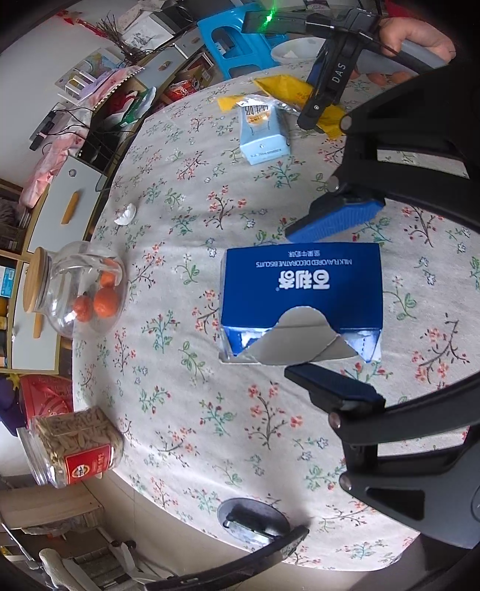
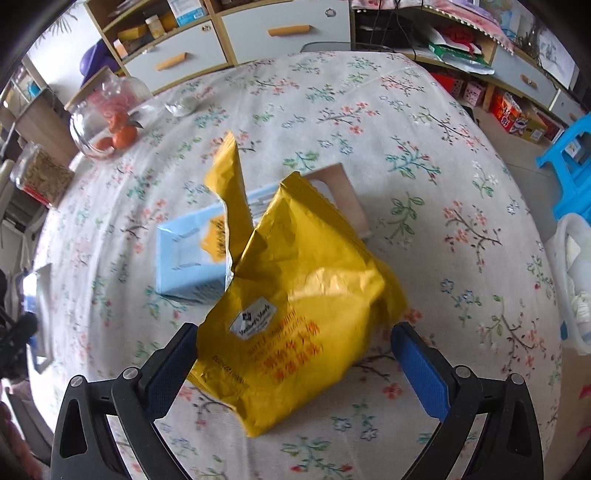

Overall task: Collect trash
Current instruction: 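Grasp the yellow waffle bag with the right gripper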

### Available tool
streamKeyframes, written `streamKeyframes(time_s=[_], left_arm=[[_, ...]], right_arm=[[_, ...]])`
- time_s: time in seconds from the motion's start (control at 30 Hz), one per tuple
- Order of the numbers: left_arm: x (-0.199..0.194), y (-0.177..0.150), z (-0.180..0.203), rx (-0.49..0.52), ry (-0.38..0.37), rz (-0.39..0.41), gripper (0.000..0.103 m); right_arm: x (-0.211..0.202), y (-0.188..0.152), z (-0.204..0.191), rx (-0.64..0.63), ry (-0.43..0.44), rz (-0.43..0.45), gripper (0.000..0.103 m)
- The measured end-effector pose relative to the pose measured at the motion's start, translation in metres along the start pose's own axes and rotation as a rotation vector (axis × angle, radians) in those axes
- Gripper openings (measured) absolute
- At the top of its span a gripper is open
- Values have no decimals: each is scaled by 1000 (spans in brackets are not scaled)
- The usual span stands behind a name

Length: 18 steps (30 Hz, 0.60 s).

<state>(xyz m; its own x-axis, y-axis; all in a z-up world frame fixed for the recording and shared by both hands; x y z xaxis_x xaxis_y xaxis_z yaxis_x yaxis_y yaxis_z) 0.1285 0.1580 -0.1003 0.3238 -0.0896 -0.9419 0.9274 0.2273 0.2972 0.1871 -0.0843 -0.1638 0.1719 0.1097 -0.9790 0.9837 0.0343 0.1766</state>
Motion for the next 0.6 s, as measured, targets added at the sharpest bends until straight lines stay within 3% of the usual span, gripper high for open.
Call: streamKeyframes(time_s=[0.37, 0.6], left_arm=[[-2, -7, -1, 6, -6, -3, 68], [-3, -9, 4, 17, -13, 1, 68]], right_arm=[[5, -16, 35, -36, -87, -23, 103], [-2, -25, 55, -72, -83, -12, 103]])
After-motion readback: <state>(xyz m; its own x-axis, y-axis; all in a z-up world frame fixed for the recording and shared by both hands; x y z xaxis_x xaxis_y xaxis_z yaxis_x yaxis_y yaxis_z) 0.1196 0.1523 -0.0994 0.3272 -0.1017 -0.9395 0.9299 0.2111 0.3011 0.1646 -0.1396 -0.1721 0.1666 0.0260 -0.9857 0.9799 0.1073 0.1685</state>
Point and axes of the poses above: each gripper's, at about its wrist camera, not at the fingertips, and x roughly the way its jaws point, z to its right, y to its top, the point moved 7 cm from there along x, roughly the way its jaws point, and after that the axes turned 10 degrees about -z, right-handed, at the moved point
